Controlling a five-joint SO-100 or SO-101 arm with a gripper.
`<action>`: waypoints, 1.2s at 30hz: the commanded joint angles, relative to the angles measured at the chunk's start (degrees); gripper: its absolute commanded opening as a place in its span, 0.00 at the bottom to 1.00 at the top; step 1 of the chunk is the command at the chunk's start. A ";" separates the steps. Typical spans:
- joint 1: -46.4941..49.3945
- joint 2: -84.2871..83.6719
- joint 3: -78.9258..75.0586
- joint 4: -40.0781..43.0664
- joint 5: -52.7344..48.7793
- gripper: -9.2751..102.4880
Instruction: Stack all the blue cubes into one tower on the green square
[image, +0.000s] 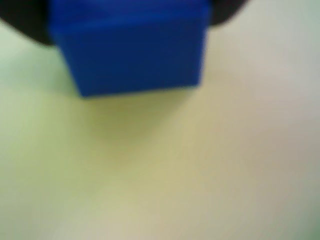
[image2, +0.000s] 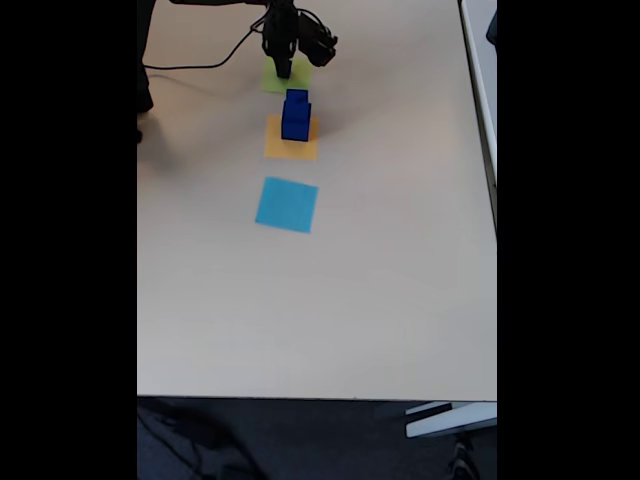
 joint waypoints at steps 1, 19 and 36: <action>0.00 2.20 0.09 -1.49 0.53 0.16; 0.00 3.34 2.72 -8.70 -2.46 0.21; 2.46 5.62 -0.79 -10.90 -9.58 0.25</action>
